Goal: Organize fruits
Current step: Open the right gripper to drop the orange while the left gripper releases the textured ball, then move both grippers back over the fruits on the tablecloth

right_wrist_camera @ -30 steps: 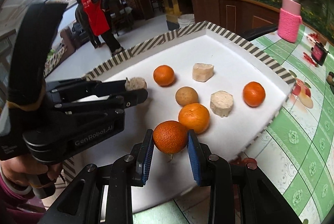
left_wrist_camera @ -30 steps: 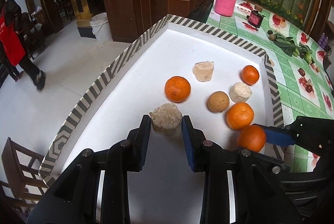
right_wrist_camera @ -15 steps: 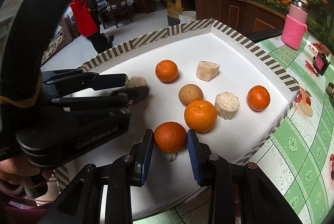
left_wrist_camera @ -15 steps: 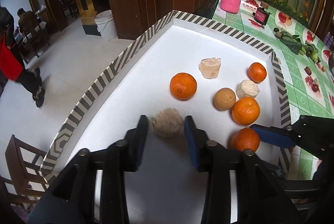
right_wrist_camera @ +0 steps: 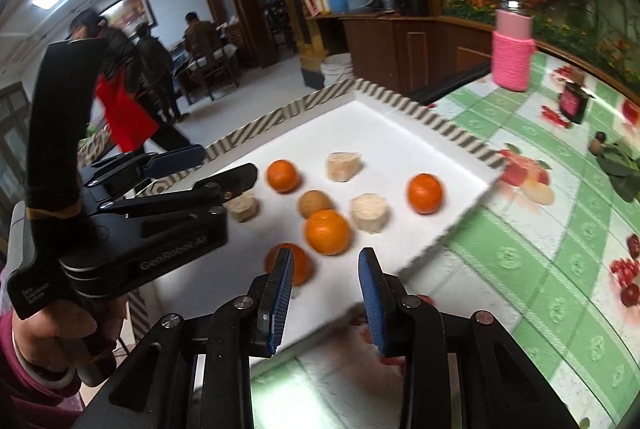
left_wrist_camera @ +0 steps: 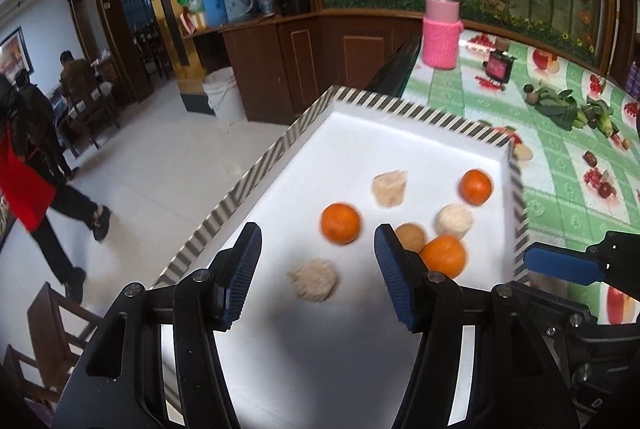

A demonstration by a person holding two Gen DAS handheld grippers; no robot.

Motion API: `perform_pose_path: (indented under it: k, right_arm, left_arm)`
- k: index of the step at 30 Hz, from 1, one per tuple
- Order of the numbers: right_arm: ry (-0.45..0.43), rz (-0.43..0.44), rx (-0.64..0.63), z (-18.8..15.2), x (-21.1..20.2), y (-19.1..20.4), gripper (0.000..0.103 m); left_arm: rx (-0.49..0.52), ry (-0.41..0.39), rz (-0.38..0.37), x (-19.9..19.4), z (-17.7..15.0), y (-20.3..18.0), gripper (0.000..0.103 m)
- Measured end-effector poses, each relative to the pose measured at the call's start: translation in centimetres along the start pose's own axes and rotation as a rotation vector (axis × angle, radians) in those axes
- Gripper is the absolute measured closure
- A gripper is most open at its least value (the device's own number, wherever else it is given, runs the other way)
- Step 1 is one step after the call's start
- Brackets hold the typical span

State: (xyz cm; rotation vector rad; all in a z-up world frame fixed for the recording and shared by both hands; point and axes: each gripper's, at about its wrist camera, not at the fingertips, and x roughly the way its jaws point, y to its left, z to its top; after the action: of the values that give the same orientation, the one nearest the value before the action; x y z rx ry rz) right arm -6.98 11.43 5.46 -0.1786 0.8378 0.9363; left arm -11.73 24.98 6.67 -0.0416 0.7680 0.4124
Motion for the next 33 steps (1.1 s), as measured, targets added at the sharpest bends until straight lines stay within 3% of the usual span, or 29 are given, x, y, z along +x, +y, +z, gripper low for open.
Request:
perform_pose_path:
  k: [18, 33]
  right_arm:
    - [-0.088, -0.189, 0.175, -2.5, -6.7, -9.4, 0.071]
    - [-0.048, -0.337, 0.322, -7.3, -10.2, -18.7, 0.071]
  left_arm:
    - [0.107, -0.028, -0.16, -1.0, 2.3, -11.3, 0.044]
    - [0.198, 0.04, -0.277, 0.4, 2.4, -19.4, 0.044]
